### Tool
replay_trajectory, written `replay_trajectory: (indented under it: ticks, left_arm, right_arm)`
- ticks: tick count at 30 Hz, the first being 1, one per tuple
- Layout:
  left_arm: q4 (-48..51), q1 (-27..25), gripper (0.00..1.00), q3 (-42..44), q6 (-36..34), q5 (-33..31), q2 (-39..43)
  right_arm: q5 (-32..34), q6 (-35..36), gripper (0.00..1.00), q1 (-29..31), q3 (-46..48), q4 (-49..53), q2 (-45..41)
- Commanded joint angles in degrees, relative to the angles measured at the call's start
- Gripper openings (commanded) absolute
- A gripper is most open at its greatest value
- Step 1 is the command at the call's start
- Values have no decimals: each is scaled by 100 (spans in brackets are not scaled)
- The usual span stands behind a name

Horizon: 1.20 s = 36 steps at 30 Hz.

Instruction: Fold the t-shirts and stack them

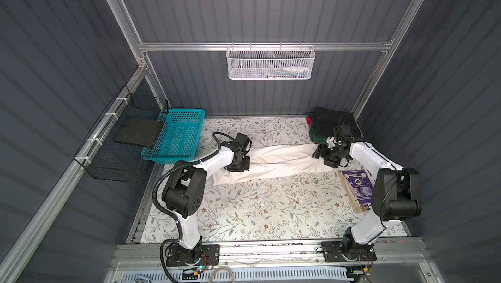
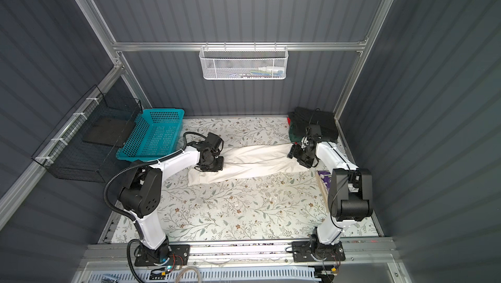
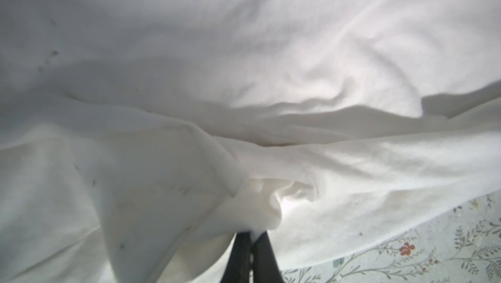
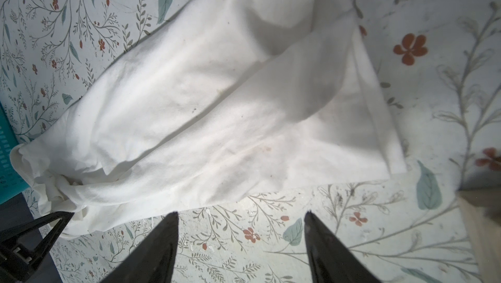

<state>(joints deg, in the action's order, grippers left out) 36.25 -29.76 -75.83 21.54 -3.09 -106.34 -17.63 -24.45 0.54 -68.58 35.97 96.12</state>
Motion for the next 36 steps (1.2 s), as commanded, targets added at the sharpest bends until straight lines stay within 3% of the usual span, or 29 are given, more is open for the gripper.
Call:
replay_trajectory:
  ticks: [1, 26, 27, 28, 29, 31, 32, 33, 36]
  left_arm:
    - [119, -21, 0, -335, -192, -340, -80]
    - [-269, 281, 0, -1892, 371, -685, -1383]
    - [-250, 327, 9, -1918, 418, -712, -1418]
    - [-241, 367, 30, -1939, 452, -714, -1432]
    - [-256, 421, 39, -1942, 493, -716, -1433]
    - [-361, 507, 40, -1899, 533, -710, -1350]
    - [-452, 544, 47, -1855, 535, -712, -1261]
    - [-549, 571, 61, -1816, 518, -726, -1154]
    - [-749, 585, 80, -1653, 363, -1009, -779]
  right_arm:
    - [-17, -51, 74, 37, -17, 15, 112]
    - [-106, -229, 72, 52, 19, -10, 292]
    - [-103, -231, 72, 52, 23, 0, 290]
    - [-107, -229, 72, 60, 23, 7, 291]
    - [-209, -235, 72, 61, 29, 0, 291]
    - [-320, -245, 72, 61, 19, 14, 301]
    - [-320, -249, 72, 70, 7, 13, 307]
    - [-320, -254, 72, 78, -8, 17, 311]
    - [-312, -271, 71, 113, -42, 45, 333]
